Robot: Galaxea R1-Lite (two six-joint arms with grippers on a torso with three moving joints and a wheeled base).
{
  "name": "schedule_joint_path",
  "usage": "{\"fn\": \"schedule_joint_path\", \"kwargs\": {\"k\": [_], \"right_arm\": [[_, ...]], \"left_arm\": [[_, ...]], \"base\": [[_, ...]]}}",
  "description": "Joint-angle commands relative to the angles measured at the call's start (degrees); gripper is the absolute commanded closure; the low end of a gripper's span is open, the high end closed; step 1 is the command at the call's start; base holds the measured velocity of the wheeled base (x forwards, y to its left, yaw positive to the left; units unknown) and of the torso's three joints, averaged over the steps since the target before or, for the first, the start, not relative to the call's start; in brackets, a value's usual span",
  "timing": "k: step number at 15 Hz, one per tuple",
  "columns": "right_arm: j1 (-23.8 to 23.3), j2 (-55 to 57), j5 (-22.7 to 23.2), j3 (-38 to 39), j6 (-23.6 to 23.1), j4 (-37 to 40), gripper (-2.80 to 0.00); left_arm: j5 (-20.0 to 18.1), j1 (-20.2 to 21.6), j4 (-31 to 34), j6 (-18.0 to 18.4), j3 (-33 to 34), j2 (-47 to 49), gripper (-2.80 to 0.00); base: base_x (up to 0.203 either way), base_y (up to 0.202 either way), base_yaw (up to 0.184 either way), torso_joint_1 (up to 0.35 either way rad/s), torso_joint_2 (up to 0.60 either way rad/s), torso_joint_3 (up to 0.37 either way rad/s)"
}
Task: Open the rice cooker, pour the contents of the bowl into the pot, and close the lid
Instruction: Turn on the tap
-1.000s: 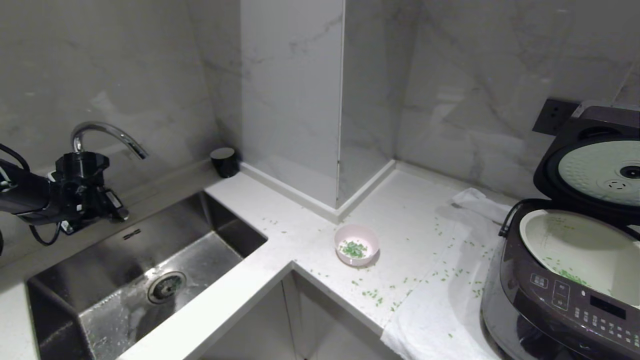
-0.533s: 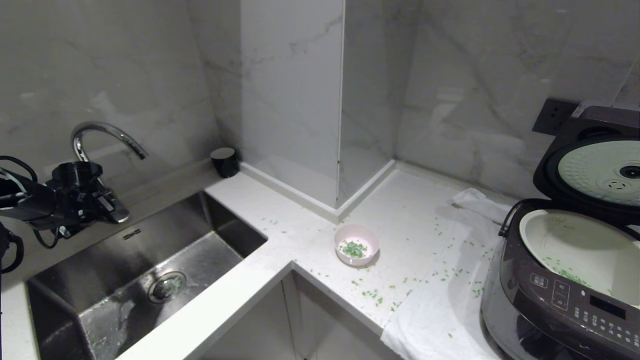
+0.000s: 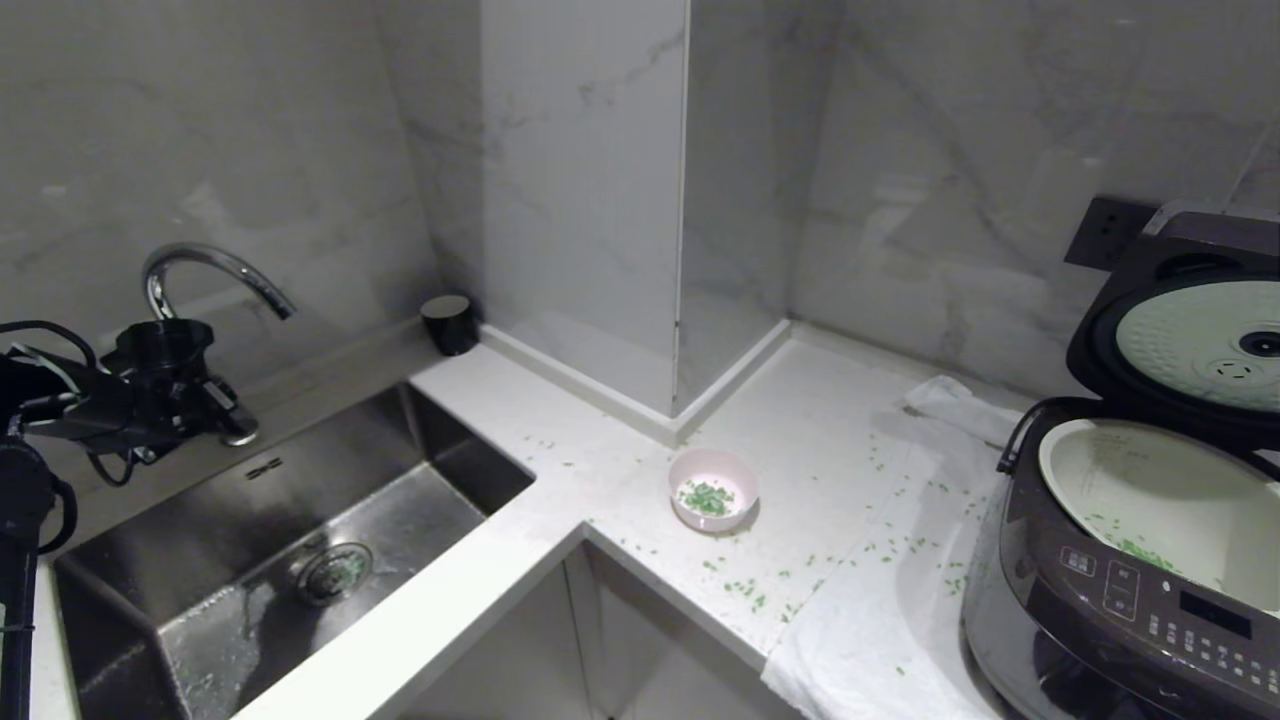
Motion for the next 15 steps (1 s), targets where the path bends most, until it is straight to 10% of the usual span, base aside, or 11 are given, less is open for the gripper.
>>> {"fn": "schedule_joint_path", "kwargs": {"k": [1,2,3,15], "right_arm": [[0.0,0.0,0.0,0.1,0.0,0.0,0.00],[0.0,0.0,0.0,0.1,0.0,0.0,0.00],[0.0,0.0,0.0,0.1,0.0,0.0,0.00],[0.0,0.0,0.0,0.1,0.0,0.0,0.00]], "left_arm": [[0.2,0.5,-0.1,-0.2,-0.6,0.8,-2.80],[0.2,0.9,-0.1,-0.2,-0.7,1.0,-2.80],[0.2,1.2,-0.1,-0.2,-0.9,1.3,0.00],[0.9,2.2,0.0,-0.2,-5.8,4.2,0.00]], "base": [[0.000,0.000,0.000,0.000,0.00,0.000],[0.000,0.000,0.000,0.000,0.00,0.000],[0.000,0.000,0.000,0.000,0.00,0.000],[0.000,0.000,0.000,0.000,0.00,0.000]]}}
